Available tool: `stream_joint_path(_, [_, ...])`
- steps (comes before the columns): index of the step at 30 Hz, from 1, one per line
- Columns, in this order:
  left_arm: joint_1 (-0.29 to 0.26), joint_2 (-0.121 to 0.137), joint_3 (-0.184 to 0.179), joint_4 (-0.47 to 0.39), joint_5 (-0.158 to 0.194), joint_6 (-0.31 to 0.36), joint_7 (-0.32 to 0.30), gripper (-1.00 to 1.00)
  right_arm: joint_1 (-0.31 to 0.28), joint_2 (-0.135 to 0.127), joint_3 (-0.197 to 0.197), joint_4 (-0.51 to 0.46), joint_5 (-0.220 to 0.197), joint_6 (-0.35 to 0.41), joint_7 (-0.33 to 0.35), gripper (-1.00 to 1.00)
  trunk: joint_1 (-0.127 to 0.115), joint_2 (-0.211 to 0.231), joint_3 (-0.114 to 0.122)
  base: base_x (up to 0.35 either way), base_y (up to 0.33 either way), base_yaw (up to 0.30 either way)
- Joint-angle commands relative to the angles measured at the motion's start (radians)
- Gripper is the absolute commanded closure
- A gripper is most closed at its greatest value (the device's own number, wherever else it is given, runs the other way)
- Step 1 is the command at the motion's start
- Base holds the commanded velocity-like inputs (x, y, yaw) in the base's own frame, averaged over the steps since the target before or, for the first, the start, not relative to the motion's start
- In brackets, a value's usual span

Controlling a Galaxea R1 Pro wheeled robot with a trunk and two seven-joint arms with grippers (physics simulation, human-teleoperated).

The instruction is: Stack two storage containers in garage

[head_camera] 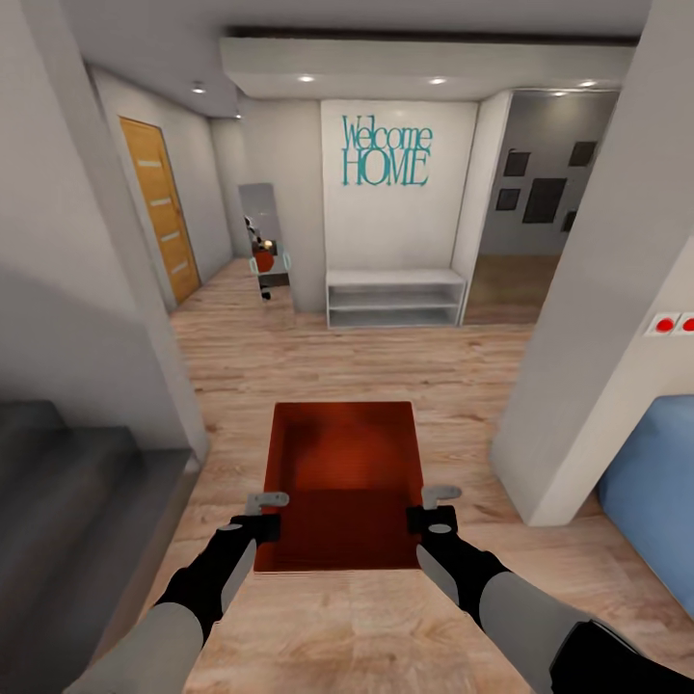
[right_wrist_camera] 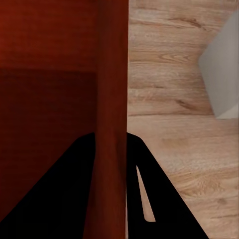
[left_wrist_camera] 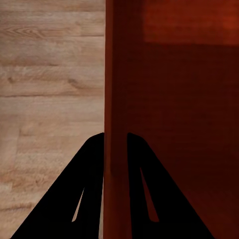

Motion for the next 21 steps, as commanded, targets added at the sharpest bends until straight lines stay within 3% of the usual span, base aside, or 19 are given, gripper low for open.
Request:
stream_joint_path(1, [-0.001,0.000,-0.006,-0.008,-0.002,-0.021,0.011,1.00,-0.001,-0.001,0.015,0.013,-0.023,0.030,-0.012,1.00,0.001,-0.002,-0.002,0.323,0.079,-0.003])
stream_joint_path(13, [-0.001,0.002,-0.006,-0.008,-0.002,-0.021,0.011,1.00,-0.001,-0.004,0.015,0.014,-0.024,0.030,-0.012,1.00,0.001,-0.002,-0.002,0.323,0.079,-0.005])
stream_joint_path(21, [-0.001,0.000,-0.008,-0.008,-0.004,-0.021,0.011,1.00,-0.001,-0.003,0.014,0.014,-0.024,0.030,-0.012,1.00,0.001,-0.002,-0.002,0.323,0.079,-0.176])
